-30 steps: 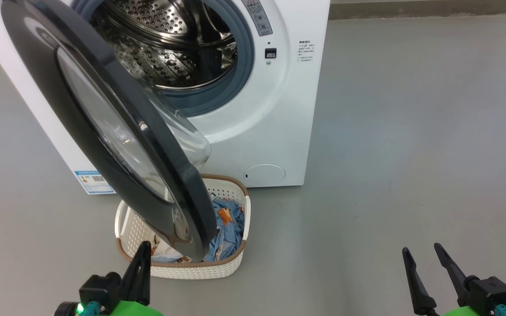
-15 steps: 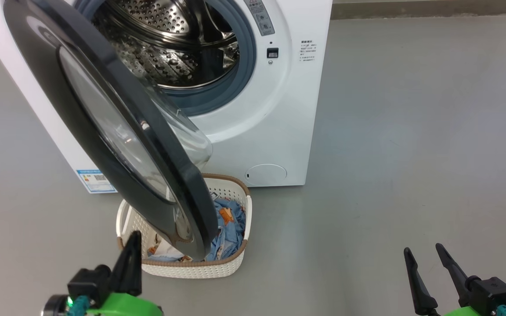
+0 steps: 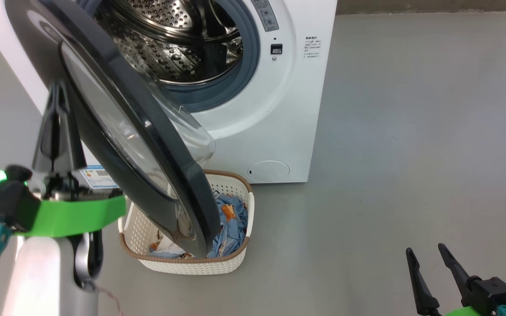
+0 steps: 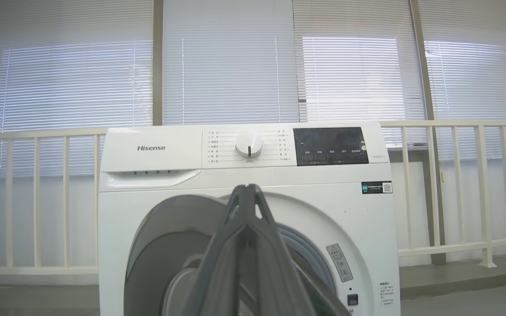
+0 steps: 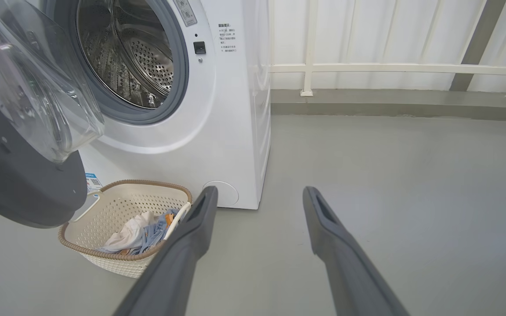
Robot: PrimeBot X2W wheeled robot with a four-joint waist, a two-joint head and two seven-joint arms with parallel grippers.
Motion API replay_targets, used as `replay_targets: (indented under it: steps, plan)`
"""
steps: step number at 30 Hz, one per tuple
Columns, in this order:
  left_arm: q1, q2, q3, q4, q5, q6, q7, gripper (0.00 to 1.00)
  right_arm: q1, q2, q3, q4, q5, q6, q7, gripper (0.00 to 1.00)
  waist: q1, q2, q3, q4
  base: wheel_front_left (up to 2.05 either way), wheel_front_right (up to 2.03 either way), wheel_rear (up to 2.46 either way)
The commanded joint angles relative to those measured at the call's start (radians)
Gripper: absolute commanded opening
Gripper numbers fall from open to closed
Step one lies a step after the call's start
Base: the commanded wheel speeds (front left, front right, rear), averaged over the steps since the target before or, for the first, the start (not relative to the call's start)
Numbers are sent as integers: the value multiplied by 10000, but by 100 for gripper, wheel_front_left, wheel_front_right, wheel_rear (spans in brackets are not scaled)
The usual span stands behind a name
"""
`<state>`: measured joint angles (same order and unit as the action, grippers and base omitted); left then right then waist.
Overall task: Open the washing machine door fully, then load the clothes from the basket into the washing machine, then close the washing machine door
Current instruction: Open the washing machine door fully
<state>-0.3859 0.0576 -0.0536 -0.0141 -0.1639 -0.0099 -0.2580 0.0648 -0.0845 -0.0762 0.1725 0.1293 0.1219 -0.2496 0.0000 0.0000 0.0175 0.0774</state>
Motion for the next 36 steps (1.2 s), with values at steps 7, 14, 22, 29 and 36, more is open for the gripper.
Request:
replay_targets:
  steps: [7,14,22,29,36]
  plan:
    - [-1226,27,-1194,-1692,127,-141,388,0,-44,-36,178,-251,-223,88,-122,100,0,0,-53,-95,0,0,0]
    - [-1318,-64,-3496,-1687,-533,-176,1687,0,-51,-55,236,-284,-306,88,-122,100,0,0,-100,-241,0,0,0]
    - [-1000,-71,-5132,-261,-1395,352,3005,0,-31,-54,245,-283,-298,88,-122,100,0,0,-162,-385,0,0,0]
    - [-690,-51,-5327,941,-1608,698,3695,0,20,-31,203,-278,-260,88,-122,100,0,0,-140,-363,0,0,0]
    - [-386,144,-5073,1477,-1726,1012,3686,0,40,-27,178,-304,-235,88,-122,100,0,0,-107,-266,0,0,0]
